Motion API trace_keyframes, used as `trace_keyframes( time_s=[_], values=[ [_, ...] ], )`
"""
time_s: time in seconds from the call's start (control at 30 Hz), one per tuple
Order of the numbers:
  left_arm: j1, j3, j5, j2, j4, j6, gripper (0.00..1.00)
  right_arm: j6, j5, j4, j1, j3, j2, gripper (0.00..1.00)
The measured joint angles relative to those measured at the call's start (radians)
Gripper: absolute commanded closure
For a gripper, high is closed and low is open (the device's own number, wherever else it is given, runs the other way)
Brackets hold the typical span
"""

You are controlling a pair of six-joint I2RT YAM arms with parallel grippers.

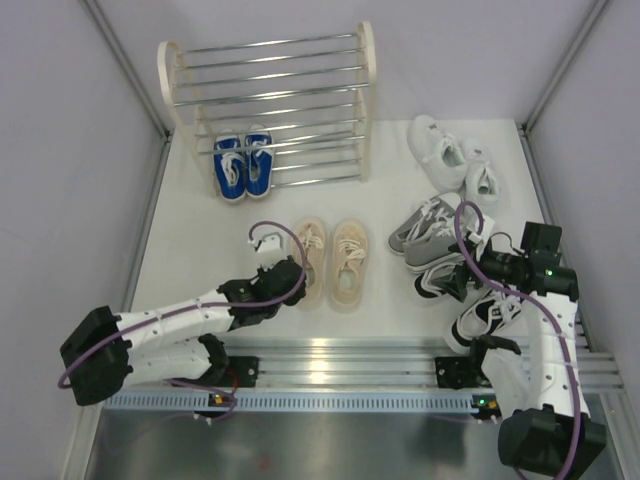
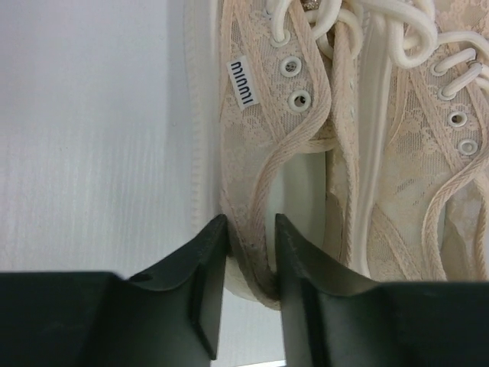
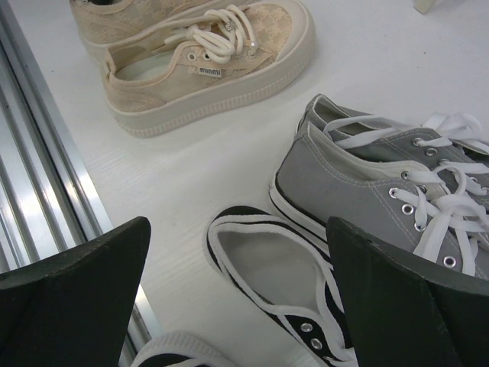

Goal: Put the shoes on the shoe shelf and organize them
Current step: Pick up the shoe at the center of the board.

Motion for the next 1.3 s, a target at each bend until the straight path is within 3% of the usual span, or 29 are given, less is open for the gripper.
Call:
trace_keyframes(
  time_s=[0.1, 0.17, 0.6, 1.3],
  values=[
    [-0.007, 0.0, -0.019, 0.0, -0.003, 0.006, 0.85, 0.0, 0.0, 0.0, -0.001, 0.0, 0.0, 0.01],
    [-0.008, 0.0, -0.032, 0.0, -0.005, 0.013, 1.0, -0.001, 0.0, 0.0, -0.003, 0.0, 0.0, 0.01],
    [-0.02, 0.002, -0.082, -0.144, -0.073, 0.109, 1.0, -0.002, 0.0, 0.0, -0.006, 0.0, -0.006, 0.01],
    [-0.022, 0.143, -0.215, -0.139, -0.076, 0.184, 1.0, -0.011, 0.0, -0.001, -0.011, 0.0, -0.014, 0.01]
  ],
)
